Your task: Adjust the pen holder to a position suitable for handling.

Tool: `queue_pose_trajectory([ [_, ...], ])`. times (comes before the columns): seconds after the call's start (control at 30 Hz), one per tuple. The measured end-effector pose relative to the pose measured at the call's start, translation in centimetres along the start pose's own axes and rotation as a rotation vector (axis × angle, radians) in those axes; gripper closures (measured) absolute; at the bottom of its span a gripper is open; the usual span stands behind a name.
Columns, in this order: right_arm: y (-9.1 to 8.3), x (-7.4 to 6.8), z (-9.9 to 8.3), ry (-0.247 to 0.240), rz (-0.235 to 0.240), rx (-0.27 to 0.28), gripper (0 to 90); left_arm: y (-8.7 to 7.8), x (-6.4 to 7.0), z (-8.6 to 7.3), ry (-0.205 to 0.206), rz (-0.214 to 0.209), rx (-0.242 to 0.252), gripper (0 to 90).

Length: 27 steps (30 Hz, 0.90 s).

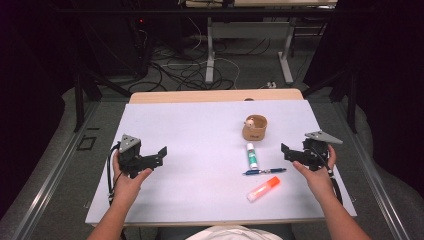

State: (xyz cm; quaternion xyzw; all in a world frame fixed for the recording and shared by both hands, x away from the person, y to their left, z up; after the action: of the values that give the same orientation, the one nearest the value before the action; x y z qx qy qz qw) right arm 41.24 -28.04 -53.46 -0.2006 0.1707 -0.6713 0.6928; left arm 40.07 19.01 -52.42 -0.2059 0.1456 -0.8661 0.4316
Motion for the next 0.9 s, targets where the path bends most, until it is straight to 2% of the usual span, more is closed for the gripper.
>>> queue_pose_trajectory([
  [0.17, 0.1, -0.2, -0.3, -0.005, 0.017, -0.017, 8.9, 0.3, 0.0, -0.1, 0.004, -0.003, -0.012, 0.1],
  [0.37, 0.5, -0.5, -0.8, -0.017, 0.034, -0.048, 15.2, 0.6, 0.0, -0.3, 0.004, 0.004, -0.020, 0.1],
  [0.4, 0.6, -0.7, -0.9, -0.004, 0.047, -0.060, 15.4, 0.5, 0.0, -0.3, 0.005, 0.004, -0.023, 0.1],
  [0.57, 0.9, -1.0, -0.7, 0.001, 0.050, -0.073, 17.2, 0.3, 0.0, -0.4, 0.003, 0.008, -0.024, 0.1],
  [0.63, 1.2, -1.2, -0.5, -0.005, 0.049, -0.084, 19.7, 0.1, 0.0, -0.4, 0.015, 0.007, -0.024, 0.1],
  [0.67, 1.2, -1.4, -0.3, 0.012, 0.053, -0.090, 20.3, 0.1, 0.0, -0.4, 0.015, 0.007, -0.024, 0.1],
  [0.8, 1.4, -1.7, 0.3, 0.028, 0.062, -0.101, 22.1, 0.1, 0.1, -0.4, 0.013, 0.008, -0.021, 0.1],
  [0.9, 1.6, -1.9, 1.7, 0.028, 0.066, -0.091, 23.9, 0.1, 0.1, -0.4, 0.011, 0.006, -0.018, 0.1],
])
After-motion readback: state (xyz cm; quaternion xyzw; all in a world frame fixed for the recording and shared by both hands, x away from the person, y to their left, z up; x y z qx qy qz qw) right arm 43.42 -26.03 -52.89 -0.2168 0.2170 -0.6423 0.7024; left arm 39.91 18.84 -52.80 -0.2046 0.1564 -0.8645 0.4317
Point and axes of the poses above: each handheld gripper's, and its own axes: y roughly forward along the jaws, z roughly out of its top, x roughly to its right, the point moved 7 cm from there along y, roughly forward along the jaws, and after that the axes turned 12 degrees about -z, right-handed, at the moved point
